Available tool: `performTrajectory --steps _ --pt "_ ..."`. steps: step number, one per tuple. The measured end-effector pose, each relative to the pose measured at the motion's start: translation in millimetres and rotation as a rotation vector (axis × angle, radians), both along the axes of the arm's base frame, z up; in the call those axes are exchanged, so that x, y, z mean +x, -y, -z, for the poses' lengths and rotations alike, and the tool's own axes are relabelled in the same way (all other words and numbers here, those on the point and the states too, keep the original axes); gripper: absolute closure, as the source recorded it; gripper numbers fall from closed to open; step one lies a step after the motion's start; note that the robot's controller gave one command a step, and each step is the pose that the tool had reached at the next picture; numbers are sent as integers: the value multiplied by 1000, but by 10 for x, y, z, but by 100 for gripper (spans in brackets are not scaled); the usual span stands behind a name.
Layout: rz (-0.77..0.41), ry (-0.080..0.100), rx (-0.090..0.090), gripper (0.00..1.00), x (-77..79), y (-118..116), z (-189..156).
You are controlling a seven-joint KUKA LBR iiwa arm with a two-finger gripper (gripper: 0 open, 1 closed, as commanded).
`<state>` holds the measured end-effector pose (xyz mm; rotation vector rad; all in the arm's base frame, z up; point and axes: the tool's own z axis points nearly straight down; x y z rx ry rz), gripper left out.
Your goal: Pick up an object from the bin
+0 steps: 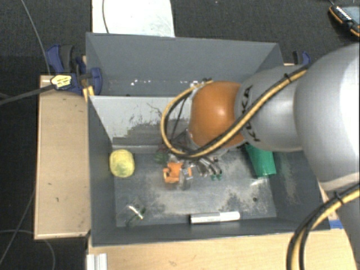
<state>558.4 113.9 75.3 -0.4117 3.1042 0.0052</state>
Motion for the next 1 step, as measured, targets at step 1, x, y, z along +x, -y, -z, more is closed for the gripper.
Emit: performTrajectory --steps 1 --pt "2 4 2 100 5 -2 -62"
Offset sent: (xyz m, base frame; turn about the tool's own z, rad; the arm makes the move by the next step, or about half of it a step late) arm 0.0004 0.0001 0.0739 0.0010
